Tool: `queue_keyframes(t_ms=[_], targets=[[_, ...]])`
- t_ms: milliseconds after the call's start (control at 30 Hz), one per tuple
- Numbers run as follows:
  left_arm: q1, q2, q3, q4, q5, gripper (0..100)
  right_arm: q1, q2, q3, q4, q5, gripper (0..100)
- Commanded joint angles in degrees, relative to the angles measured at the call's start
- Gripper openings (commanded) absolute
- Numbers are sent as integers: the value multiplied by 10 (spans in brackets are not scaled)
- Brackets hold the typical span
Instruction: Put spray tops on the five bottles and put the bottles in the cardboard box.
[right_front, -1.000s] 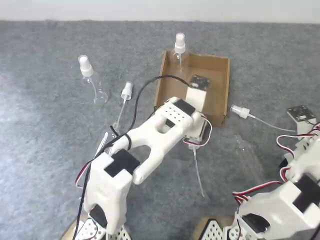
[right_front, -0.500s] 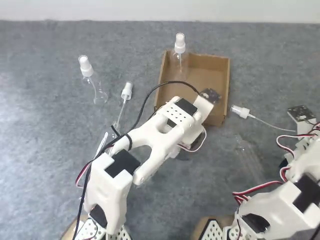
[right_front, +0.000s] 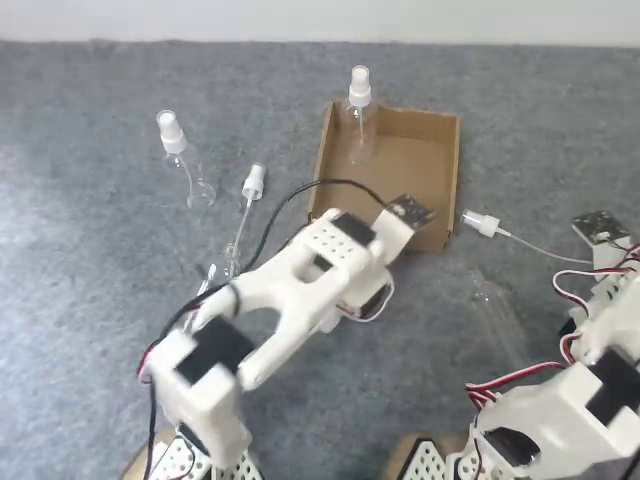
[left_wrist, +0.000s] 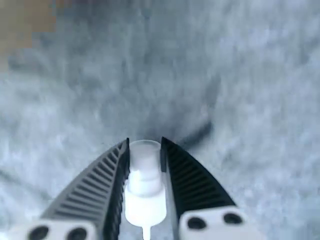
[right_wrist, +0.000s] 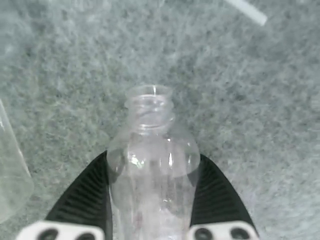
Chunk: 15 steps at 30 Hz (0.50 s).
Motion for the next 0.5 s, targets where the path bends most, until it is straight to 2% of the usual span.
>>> queue_keyframes(t_ms=[0, 133, 233, 333, 467], targets=[[-24, -180, 35, -9, -1, 9, -29, -84, -44, -7, -70, 6], [-66, -311, 32, 6, -3, 9, -109, -188, -62, -7, -184, 6], [-104, -401, 30, 15, -4, 9, -186, -284, -60, -3, -240, 6], [-159, -494, 31, -5, 1, 9, -281, -364, -50, -2, -296, 6], [-251, -629, 34, -42, 35, 9, -444, -425, -24, -4, -331, 6]])
